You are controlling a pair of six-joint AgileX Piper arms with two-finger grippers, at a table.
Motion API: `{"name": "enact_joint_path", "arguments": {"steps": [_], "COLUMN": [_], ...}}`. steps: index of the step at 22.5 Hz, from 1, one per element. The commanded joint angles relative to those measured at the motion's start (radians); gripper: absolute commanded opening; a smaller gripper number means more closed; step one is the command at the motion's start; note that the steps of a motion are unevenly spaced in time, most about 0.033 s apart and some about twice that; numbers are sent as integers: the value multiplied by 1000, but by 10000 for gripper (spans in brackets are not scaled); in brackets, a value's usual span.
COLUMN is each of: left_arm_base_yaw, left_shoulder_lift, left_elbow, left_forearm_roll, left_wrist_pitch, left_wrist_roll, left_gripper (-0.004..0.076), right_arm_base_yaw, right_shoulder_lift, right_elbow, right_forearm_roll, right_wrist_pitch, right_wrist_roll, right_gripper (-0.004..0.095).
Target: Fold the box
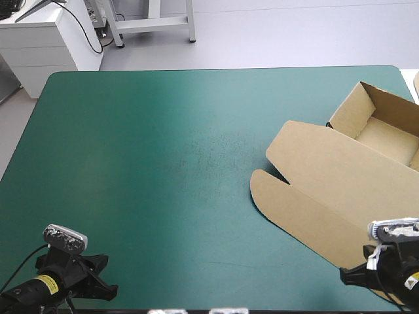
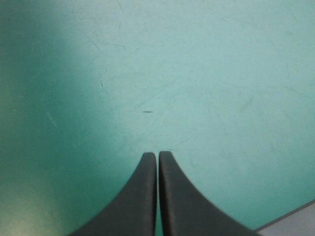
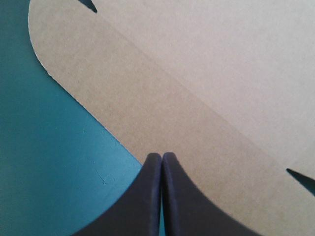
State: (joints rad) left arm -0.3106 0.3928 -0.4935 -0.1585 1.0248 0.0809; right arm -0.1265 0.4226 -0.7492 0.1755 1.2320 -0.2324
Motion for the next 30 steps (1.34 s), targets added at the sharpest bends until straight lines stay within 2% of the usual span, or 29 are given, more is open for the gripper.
{"name": "enact_joint_path", "arguments": {"steps": [1,5,8,12,30], "left_arm_base_yaw": [-4,-4,-4,-4,-4], "left_shoulder_lift": [11,11,11,11,11], "left_elbow": [-23,-23,-23,-23,-23], "left_forearm_roll": [-10,-10,-10,-10,-10], "left_wrist_pitch": [-44,-44,-42,-42,-42], "left_wrist_roll": [-1,-1,3,3,-1], "left_gripper": [-8,-8,-8,-8,-8], "right_arm_base_yaw": [1,1,1,1,1], "right_shoulder_lift": [-81,-185,-228,-233,-233], "right_elbow": [95,212,219,219,224], "right_forearm_roll": [17,23,21,19,19], "right_wrist_pitch": [-89,-145,-206,-164,-176], "right_wrist_roll": [-14,-16,-19,-19,-20], "right_gripper": [-20,-19,-21,-20,-21]}}
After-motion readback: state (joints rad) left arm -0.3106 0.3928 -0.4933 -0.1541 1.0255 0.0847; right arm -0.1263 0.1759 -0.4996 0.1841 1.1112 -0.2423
